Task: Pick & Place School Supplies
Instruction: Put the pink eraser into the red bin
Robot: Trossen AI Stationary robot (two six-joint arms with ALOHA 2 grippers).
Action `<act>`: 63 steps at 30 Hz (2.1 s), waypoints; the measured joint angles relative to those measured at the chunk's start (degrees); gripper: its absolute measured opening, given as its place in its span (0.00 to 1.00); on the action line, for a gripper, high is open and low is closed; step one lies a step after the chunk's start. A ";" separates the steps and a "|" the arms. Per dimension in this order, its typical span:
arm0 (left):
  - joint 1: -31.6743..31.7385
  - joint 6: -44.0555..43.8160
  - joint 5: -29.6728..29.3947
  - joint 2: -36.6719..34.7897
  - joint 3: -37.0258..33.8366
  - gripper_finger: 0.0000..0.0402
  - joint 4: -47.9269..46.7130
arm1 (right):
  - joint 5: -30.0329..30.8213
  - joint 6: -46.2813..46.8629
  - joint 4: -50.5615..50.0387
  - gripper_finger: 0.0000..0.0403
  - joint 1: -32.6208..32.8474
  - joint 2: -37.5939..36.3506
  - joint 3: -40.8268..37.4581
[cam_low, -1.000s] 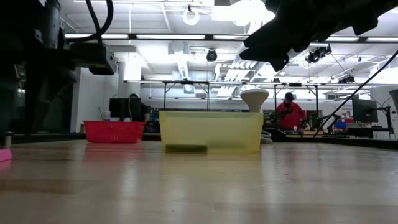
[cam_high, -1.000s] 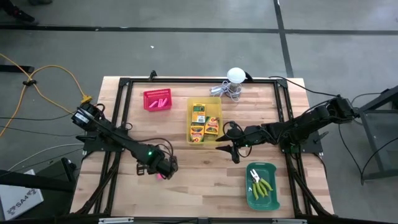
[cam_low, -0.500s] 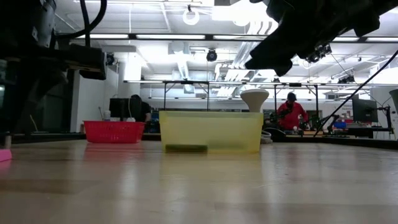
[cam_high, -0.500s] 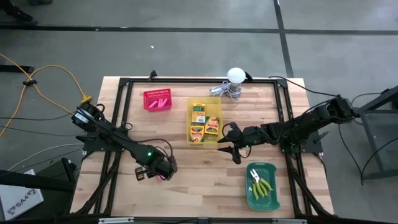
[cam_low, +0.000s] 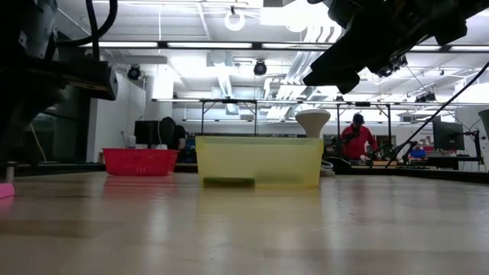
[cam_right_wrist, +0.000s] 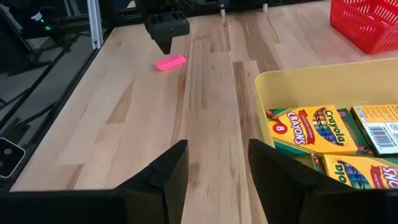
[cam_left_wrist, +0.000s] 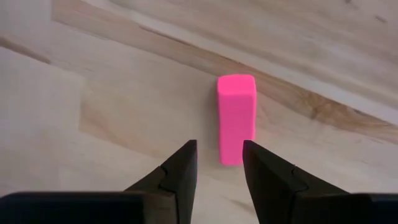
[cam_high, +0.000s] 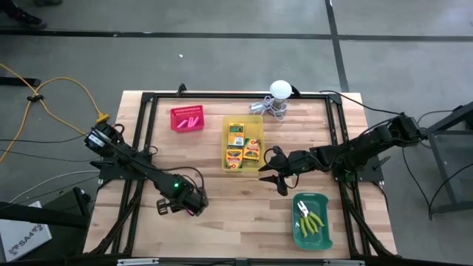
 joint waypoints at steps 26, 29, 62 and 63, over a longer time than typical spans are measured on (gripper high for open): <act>0.92 -2.58 -0.35 5.79 0.09 0.46 4.15 | -2.95 -1.11 -1.68 0.39 0.01 0.00 0.00; 0.92 -2.58 -0.69 5.79 0.09 0.46 4.13 | -2.95 -1.12 -1.68 0.39 0.02 0.00 0.00; 0.92 -1.00 -1.09 5.86 0.09 0.23 2.92 | -2.95 -1.11 -1.70 0.39 0.02 0.00 0.00; 0.92 -1.00 -1.07 5.86 0.09 0.23 2.92 | -2.95 -1.11 -1.68 0.39 0.02 0.00 0.00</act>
